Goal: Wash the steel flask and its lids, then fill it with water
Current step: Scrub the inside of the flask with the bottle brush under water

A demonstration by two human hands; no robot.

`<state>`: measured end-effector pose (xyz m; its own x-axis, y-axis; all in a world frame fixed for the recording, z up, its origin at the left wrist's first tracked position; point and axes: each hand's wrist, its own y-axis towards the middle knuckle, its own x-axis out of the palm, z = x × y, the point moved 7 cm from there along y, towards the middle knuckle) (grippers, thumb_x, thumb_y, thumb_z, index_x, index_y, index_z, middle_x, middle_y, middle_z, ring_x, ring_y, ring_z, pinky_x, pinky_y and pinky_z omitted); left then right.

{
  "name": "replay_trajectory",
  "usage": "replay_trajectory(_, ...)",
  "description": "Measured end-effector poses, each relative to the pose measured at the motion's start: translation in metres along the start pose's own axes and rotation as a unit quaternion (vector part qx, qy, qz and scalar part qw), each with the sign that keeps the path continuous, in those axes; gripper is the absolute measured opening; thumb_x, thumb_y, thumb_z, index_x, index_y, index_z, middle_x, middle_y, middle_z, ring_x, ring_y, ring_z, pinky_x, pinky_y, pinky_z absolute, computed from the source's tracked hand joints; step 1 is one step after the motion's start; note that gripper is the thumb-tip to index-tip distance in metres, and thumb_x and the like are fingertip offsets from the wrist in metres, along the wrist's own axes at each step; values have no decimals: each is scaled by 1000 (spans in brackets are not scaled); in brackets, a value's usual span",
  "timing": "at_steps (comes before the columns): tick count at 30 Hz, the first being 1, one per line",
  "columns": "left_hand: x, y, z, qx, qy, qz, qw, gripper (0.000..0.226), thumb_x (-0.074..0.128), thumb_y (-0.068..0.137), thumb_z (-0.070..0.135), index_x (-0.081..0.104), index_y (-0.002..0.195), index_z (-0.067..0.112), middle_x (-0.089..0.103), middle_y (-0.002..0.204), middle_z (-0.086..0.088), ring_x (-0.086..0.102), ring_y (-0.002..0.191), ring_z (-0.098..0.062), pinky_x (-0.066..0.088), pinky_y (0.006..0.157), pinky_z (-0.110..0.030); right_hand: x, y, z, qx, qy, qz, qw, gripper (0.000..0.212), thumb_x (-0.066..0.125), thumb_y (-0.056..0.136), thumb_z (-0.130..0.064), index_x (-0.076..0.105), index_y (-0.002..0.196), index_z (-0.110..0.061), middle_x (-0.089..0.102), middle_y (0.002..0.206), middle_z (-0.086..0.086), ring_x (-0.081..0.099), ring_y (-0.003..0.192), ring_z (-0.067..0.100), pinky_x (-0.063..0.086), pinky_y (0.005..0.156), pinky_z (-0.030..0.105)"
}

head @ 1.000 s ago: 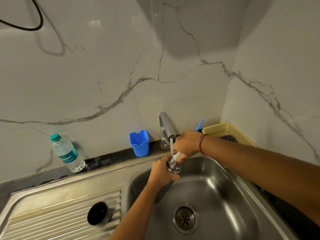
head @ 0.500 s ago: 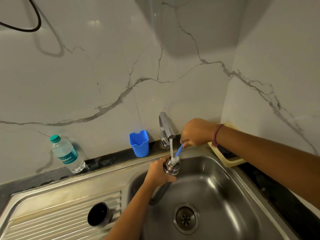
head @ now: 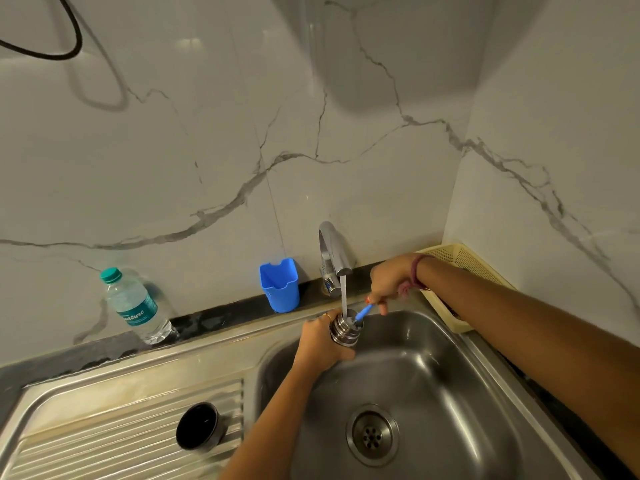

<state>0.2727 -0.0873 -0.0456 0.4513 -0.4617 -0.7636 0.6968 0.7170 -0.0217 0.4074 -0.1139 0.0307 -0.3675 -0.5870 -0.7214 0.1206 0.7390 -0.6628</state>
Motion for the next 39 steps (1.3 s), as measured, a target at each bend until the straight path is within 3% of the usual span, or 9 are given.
replay_trajectory(4, -3, 5, -2, -2, -3, -2, 1000, 56, 84, 66, 24, 59, 116, 22, 62, 92, 14, 55, 77, 0, 36, 71, -6, -5, 0, -7, -2, -50, 26, 998, 26, 51, 98, -26, 70, 97, -10, 55, 66, -6, 36, 50, 7, 32, 49, 13)
replay_trajectory(7, -3, 8, -4, -3, -2, -6, 1000, 57, 84, 66, 24, 59, 117, 22, 63, 92, 13, 57, 79, -3, 38, 70, -9, -11, -3, -14, -42, -184, 103, 977, 28, 52, 94, -38, 69, 91, -15, 54, 73, -2, 47, 67, 13, 38, 59, 22)
replay_trajectory(12, -2, 8, -9, -2, -8, -17, 1000, 60, 85, 67, 23, 57, 120, 26, 63, 94, 14, 58, 82, -3, 41, 73, -11, -9, -23, -29, -152, -384, 229, 882, 32, 42, 99, -44, 65, 116, -31, 67, 92, -6, 55, 77, 12, 31, 53, 22)
replay_trajectory(18, -1, 7, -11, -5, 9, -32, 999, 55, 83, 71, 27, 57, 119, 26, 60, 92, 15, 55, 81, 0, 36, 72, -6, 5, -37, -27, -260, -466, 302, 790, 34, 37, 102, -39, 61, 123, -26, 62, 85, -4, 56, 75, 15, 40, 61, 28)
replay_trajectory(24, -1, 8, -12, -4, 10, -43, 999, 50, 83, 69, 27, 56, 112, 30, 61, 91, 15, 57, 84, -2, 39, 74, -10, -24, -51, -19, -283, -206, 352, 868, 57, 35, 86, -72, 71, 99, -29, 62, 80, -8, 55, 73, 9, 46, 63, 26)
replay_trajectory(28, -2, 7, -13, -7, -2, -44, 999, 53, 83, 71, 25, 57, 117, 25, 60, 91, 16, 56, 82, 0, 37, 71, -5, -54, -45, 22, -245, 168, 410, 862, 37, 40, 101, -28, 71, 90, -11, 69, 87, 1, 64, 84, 13, 53, 82, 32)
replay_trajectory(33, 1, 6, -11, -4, -3, -47, 999, 54, 83, 73, 26, 58, 121, 24, 62, 97, 14, 58, 89, -3, 44, 82, -12, -24, 7, 38, -115, -36, 325, 938, 30, 40, 99, -16, 59, 123, -12, 60, 122, 8, 58, 104, 22, 49, 92, 36)
replay_trajectory(36, 1, 8, -10, -3, -6, -47, 999, 53, 83, 73, 25, 58, 120, 24, 61, 96, 15, 58, 89, -3, 38, 75, -7, -5, 18, 17, -127, -197, 304, 923, 49, 36, 100, -6, 35, 147, -18, 37, 151, 0, 46, 128, 22, 43, 102, 31)
replay_trajectory(39, 2, 9, -9, -7, -12, -46, 999, 52, 83, 73, 25, 59, 118, 22, 61, 94, 14, 58, 86, -2, 38, 73, -7, 4, 28, -4, -167, -291, 298, 894, 48, 28, 105, -14, 21, 152, -21, 25, 158, 0, 31, 141, 22, 34, 111, 32)
